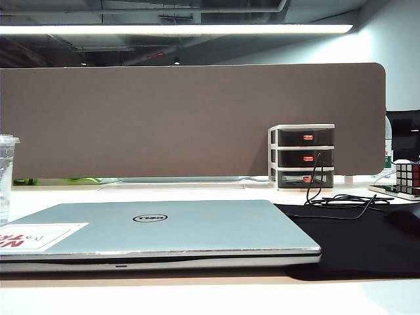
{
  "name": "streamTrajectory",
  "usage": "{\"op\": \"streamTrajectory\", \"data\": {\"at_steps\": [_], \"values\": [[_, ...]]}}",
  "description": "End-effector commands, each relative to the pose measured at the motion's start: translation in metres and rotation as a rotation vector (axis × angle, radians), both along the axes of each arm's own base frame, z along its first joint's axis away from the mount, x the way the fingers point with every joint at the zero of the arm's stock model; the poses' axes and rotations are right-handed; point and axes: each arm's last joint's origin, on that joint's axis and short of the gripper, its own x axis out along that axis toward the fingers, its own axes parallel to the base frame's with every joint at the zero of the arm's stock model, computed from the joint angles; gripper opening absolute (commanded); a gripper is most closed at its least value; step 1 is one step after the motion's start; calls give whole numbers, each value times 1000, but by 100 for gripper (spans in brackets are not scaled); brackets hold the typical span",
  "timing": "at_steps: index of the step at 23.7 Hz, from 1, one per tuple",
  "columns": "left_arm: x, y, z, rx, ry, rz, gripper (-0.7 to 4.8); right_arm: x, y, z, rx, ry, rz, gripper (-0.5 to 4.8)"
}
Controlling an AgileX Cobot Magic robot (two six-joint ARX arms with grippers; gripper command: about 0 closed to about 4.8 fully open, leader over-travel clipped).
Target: Pick up the coffee cup and place it on the left side of the laptop.
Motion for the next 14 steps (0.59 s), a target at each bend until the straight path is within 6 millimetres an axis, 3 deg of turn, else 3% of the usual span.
{"op": "streamTrajectory", "data": {"at_steps": [1, 6, 14], "values": [[0, 0, 2, -39, 3, -6, -6, 0, 0, 0, -18, -17, -6, -1], [0, 0, 1, -38, 12, -18, -3, 0, 0, 0, -17, -19, -7, -1], [-1, -5, -2, -81, 63, -173, -2, 0, 0, 1, -10, -23, -2, -1]]}}
